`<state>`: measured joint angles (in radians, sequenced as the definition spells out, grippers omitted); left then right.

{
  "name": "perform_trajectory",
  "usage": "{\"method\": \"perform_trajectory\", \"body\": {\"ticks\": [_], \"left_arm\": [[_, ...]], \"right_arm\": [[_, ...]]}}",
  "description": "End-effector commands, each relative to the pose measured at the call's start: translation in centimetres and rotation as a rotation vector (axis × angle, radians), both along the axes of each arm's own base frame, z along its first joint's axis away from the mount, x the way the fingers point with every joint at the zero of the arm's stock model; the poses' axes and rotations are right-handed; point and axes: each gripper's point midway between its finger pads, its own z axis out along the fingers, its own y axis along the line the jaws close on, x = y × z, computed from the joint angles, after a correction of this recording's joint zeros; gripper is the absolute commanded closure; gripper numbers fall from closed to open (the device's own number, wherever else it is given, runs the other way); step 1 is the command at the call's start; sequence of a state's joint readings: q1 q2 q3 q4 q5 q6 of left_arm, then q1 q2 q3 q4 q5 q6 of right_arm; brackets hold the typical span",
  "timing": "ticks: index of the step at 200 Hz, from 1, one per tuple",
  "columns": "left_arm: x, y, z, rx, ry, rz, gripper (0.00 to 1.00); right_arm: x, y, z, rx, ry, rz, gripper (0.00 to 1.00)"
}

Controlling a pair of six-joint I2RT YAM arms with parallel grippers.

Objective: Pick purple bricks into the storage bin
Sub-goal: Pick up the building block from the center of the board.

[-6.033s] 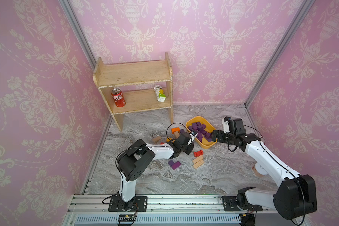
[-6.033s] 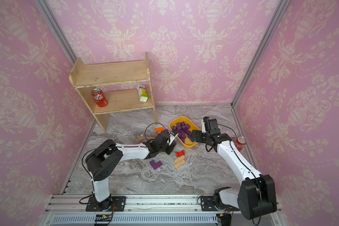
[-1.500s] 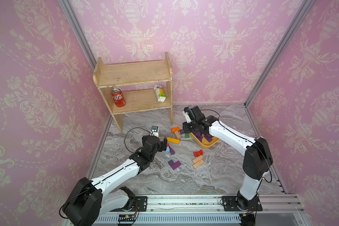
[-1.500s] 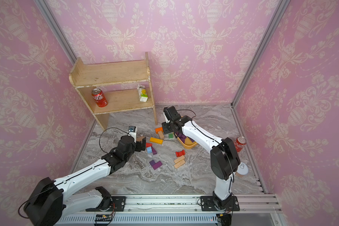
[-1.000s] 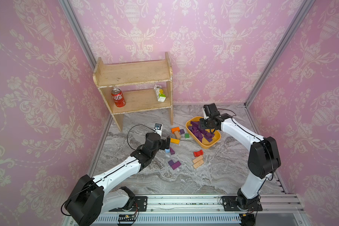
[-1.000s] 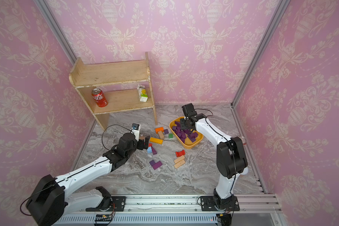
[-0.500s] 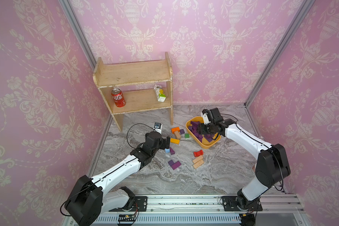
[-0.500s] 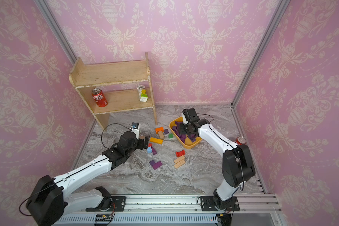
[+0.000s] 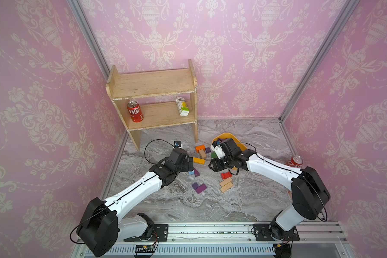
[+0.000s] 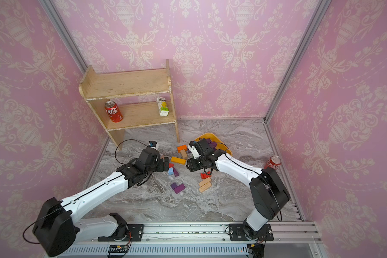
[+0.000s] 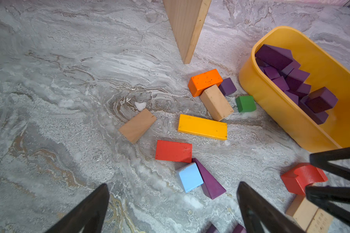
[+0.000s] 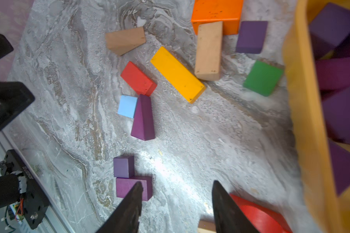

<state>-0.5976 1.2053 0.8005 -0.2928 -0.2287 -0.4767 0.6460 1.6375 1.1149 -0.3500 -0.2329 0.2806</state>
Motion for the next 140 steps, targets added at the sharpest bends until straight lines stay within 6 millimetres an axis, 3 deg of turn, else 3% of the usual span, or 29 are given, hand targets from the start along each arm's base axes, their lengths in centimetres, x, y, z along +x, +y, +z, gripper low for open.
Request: {"method": "perform_trajectory", "body": {"ticks": [1, 68, 119, 123, 140], "left_arm": [[-0.6, -0.5, 1.3, -0.067, -0.061, -0.059, 0.01], [-3.3, -1.2, 2.2, -0.094, -0.155, -0.253, 0.01], [-3.8, 0.0, 2.0, -0.045, -0.148, -0.23, 0.01], [-3.8, 0.1, 2.0, -0.045, -0.149, -0.228, 0.01], [-3.7, 0.2, 2.4, -0.046, -0.162, -0.223, 0.01]], "right_arm": [[-1.3, 2.5, -1.4, 0.031, 0.013, 0.084, 0.44], [-2.2, 5.9, -5.3, 0.008, 0.059, 0.143, 0.52], [-2.4, 6.2, -7.1, -0.053, 0.061, 0.166, 0.53], [-1.6, 6.9, -6.1, -0.039, 0.034, 0.164, 0.52], [-1.3, 7.1, -6.5, -0.063, 0.035, 0.176, 0.48]]}}
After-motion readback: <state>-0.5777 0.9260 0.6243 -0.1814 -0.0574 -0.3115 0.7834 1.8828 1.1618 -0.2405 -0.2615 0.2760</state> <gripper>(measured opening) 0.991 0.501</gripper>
